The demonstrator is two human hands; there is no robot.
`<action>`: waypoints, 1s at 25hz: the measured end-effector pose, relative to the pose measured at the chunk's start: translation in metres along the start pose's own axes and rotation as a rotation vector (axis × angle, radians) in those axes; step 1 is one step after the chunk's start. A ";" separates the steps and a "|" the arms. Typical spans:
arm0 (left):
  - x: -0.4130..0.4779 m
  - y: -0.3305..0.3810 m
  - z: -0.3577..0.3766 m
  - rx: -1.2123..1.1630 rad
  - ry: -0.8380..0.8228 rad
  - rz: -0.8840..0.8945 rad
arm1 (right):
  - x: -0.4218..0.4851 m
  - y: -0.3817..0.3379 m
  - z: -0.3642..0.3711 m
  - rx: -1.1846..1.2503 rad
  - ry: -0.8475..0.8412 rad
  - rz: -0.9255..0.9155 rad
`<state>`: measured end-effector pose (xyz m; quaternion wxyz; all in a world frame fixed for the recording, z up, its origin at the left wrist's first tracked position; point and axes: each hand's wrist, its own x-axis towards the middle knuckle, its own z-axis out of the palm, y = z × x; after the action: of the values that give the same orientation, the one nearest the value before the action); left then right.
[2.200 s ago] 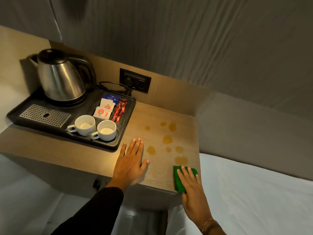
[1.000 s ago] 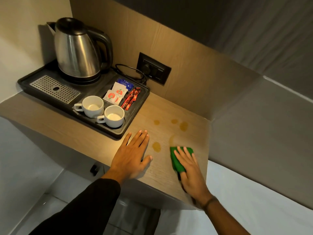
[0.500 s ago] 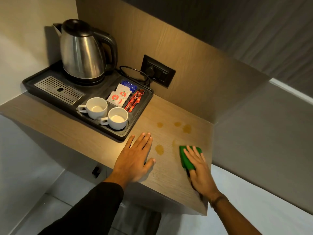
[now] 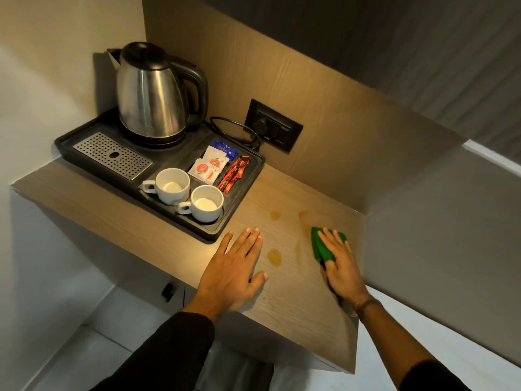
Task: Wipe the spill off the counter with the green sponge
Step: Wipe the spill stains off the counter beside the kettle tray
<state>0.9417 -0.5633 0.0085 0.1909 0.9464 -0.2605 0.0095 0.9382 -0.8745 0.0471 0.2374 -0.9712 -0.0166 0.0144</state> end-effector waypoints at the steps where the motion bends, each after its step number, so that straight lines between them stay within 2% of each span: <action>1: 0.000 0.000 0.000 0.004 -0.001 0.000 | 0.014 0.000 -0.006 -0.001 0.030 0.040; 4: 0.000 0.000 -0.001 0.005 -0.014 0.006 | 0.072 -0.038 -0.005 -0.029 0.086 0.146; 6: 0.000 0.000 -0.002 0.003 -0.012 0.007 | 0.076 -0.062 0.011 0.000 0.023 0.052; 9: 0.000 0.000 -0.002 0.005 -0.009 0.001 | 0.023 -0.044 0.025 -0.024 -0.053 -0.125; 12: 0.000 0.001 -0.002 0.008 -0.016 0.001 | 0.018 -0.022 0.011 -0.006 -0.001 -0.048; 15: 0.000 0.002 -0.005 0.013 -0.013 0.004 | 0.078 -0.063 0.010 -0.025 0.058 0.097; 16: 0.000 0.003 -0.005 0.008 -0.008 0.003 | 0.088 -0.081 0.016 -0.022 0.039 0.086; 18: -0.001 0.003 -0.005 0.009 -0.013 0.003 | 0.077 -0.094 0.034 -0.009 -0.026 -0.062; 21: 0.000 0.003 -0.005 0.021 -0.022 -0.006 | 0.016 -0.060 0.036 -0.031 -0.074 -0.215; 23: 0.000 0.003 -0.006 0.021 -0.030 -0.004 | 0.021 -0.047 0.023 -0.016 -0.054 -0.182; 25: 0.000 0.004 -0.008 0.028 -0.035 0.004 | 0.054 -0.064 0.018 -0.028 -0.026 -0.057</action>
<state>0.9398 -0.5636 0.0177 0.1730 0.9484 -0.2658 -0.0032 0.9898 -0.8079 0.0597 0.2240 -0.9732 -0.0478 0.0201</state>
